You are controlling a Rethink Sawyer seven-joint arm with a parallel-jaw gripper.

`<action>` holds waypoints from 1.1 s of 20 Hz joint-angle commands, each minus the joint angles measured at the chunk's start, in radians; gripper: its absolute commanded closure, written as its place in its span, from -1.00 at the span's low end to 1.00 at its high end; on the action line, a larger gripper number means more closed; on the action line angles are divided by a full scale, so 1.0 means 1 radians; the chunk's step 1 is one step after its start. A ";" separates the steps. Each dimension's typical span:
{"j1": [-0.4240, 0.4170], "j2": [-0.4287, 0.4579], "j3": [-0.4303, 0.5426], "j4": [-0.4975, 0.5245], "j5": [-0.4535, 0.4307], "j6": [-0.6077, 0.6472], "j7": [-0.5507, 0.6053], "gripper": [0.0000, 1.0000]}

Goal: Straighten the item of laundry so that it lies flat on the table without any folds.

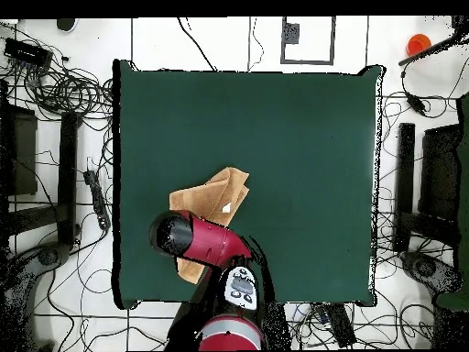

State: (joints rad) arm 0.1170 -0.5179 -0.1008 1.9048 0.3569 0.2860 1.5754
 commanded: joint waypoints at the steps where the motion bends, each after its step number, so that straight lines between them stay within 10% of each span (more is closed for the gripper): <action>1: 0.008 0.001 0.090 0.007 0.072 -0.087 0.290 -1.00; 22: 0.006 -0.026 0.068 0.014 0.042 -0.032 0.253 -1.00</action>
State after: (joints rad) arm 0.1130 -0.5567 -0.1004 1.9051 0.3564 0.2819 1.5754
